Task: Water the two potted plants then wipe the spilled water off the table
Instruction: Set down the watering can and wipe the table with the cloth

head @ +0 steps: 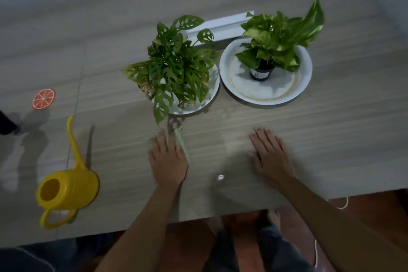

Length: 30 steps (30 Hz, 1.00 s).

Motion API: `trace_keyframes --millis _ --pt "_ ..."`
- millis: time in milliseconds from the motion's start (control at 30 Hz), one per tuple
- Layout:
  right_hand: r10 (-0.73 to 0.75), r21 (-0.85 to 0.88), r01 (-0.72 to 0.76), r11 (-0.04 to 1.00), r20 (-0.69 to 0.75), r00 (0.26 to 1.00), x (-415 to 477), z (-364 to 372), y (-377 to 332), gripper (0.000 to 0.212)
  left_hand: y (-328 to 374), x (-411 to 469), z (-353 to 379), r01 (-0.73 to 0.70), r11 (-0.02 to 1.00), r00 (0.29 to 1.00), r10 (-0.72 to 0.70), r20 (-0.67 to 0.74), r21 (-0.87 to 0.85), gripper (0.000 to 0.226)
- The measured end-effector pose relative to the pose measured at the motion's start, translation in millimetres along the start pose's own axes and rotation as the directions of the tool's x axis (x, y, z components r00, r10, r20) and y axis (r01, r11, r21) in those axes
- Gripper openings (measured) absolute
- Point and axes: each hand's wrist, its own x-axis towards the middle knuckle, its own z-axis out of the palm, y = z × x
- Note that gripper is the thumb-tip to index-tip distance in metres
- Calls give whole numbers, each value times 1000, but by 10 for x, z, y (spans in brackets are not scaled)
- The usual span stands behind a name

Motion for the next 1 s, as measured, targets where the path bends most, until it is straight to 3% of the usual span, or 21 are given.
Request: trace_keyframes --millis 133,233,333,433,500,633,733,867,1000 --pt "32 26 -31 999 -50 998 -56 -128 302 56 209 -870 97 -23 998 997 28 78 -57 61" --pt "17 -5 -17 1000 -55 998 -43 -194 578 55 789 -1168 205 -164 979 979 176 101 -118 64" --pt "4 -44 -6 999 -52 999 -47 -238 797 55 1449 -1077 269 -285 951 951 296 87 -123 64" --pt "2 -47 -4 999 -57 998 -59 -261 955 55 1686 -699 248 -321 943 938 329 108 -84 62" --pt "-2 -54 0 999 -37 999 -52 -276 1043 56 1501 -427 203 -260 964 955 265 130 -55 61" --pt "12 -20 -12 1000 3 1000 -67 -261 1180 57 909 -537 142 33 999 999 -33 27 -17 60" --pt "12 15 -12 1000 -6 1000 -80 -222 1211 56 978 -1070 216 82 996 997 -83 -5 -46 60" --pt "-5 0 5 1000 -14 1000 -81 -190 1253 55 1778 -1458 416 -105 989 994 108 16 -108 67" --pt "3 -46 -4 999 -18 1000 -53 -165 1258 54 2229 -884 447 -262 960 964 265 19 -100 61"
